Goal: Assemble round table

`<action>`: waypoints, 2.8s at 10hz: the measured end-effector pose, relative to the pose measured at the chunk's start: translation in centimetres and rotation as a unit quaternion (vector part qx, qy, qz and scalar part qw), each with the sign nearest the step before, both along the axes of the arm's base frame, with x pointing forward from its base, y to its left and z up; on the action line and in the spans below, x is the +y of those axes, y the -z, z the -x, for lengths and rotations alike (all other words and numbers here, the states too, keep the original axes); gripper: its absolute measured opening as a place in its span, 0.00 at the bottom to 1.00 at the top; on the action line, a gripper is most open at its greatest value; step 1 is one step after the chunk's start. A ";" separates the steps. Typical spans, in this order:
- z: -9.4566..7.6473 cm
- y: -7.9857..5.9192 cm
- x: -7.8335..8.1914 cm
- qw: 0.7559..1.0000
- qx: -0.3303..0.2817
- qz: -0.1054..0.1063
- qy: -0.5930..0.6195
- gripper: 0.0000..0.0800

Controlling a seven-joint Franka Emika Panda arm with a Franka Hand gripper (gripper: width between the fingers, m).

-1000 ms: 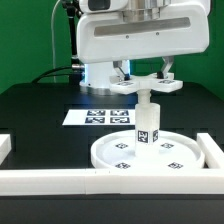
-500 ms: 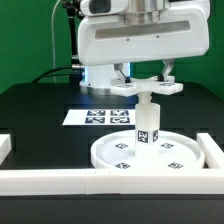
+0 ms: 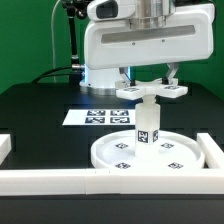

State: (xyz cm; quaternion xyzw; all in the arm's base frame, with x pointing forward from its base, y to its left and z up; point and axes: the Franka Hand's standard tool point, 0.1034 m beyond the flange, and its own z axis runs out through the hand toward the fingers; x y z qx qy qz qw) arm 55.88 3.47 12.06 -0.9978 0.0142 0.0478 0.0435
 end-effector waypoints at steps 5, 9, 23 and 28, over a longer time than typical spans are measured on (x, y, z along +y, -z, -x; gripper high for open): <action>0.3 1.1 -0.1 1.000 0.006 0.002 -0.004 0.56; 0.3 1.7 -0.4 1.000 0.008 0.000 -0.020 0.56; -0.3 1.7 -1.1 0.944 0.004 -0.012 0.329 0.56; -0.5 1.7 -0.2 0.851 0.030 -0.002 0.524 0.56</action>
Offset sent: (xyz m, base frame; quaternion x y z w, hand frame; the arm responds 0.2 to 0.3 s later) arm 0.0023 0.0025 -0.0097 0.0068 -0.0006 -0.0177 0.9998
